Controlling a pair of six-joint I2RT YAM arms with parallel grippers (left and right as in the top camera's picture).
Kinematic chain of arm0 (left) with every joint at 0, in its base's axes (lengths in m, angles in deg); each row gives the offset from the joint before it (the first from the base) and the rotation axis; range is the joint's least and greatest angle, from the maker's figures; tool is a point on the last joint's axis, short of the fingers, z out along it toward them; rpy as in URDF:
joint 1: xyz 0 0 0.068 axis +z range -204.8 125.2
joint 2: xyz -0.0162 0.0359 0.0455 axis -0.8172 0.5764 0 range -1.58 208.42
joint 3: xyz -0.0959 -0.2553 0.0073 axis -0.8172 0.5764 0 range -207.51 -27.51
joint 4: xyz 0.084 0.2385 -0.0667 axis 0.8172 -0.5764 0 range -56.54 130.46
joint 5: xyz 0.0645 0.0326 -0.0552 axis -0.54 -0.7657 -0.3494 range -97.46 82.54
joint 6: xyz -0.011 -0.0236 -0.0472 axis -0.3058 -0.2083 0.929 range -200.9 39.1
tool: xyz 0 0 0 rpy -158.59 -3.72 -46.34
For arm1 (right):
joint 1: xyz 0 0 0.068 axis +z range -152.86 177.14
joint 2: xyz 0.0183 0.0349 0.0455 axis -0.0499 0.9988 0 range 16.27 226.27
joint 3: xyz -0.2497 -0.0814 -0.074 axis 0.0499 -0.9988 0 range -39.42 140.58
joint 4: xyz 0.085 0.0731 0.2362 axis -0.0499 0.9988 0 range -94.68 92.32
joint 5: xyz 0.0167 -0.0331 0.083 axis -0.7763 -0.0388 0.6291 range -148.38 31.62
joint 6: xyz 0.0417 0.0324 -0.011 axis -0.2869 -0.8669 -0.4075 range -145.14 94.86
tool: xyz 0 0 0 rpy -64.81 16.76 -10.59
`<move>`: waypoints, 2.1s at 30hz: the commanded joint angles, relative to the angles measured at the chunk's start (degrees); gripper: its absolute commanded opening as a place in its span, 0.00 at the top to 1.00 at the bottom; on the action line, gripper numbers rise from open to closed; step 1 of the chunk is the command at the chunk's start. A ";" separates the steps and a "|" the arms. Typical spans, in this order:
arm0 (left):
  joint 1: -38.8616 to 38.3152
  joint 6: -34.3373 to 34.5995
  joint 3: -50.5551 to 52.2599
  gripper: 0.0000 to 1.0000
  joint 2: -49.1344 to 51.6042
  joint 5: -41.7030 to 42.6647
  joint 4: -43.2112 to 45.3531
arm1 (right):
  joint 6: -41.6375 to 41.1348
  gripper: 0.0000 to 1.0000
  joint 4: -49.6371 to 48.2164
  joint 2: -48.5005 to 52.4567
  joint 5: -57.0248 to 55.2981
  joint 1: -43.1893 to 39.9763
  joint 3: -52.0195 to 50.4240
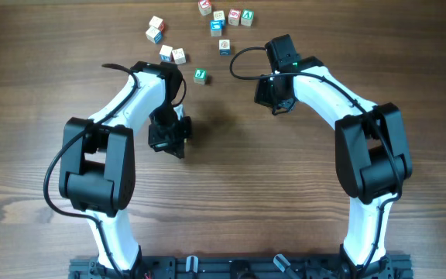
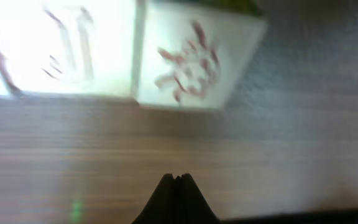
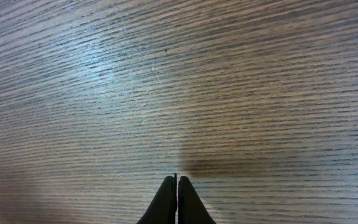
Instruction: Form a horizontal line
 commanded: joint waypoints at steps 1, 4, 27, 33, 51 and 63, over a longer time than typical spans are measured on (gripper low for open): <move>-0.26 -1.18 -0.66 0.96 -1.60 -5.25 2.75 | -0.66 0.95 0.24 -1.81 0.17 0.15 0.17; -0.26 -1.38 -0.66 0.96 -1.60 -5.51 4.59 | -0.66 0.95 0.26 -1.81 0.17 0.15 0.17; -0.26 -1.40 -0.66 0.96 -1.60 -5.62 7.19 | -0.66 0.95 0.28 -1.81 0.20 0.13 0.17; -0.26 -1.38 -0.66 0.96 -1.60 -5.62 7.58 | -0.66 0.96 0.28 -1.81 0.17 0.15 0.17; -0.26 -1.38 -0.66 0.96 -1.60 -5.62 5.53 | -0.68 0.95 0.37 -1.81 0.17 0.11 0.17; -0.26 -1.40 -0.66 0.96 -1.60 4.96 4.61 | -0.66 0.96 0.37 -1.81 0.17 0.11 0.17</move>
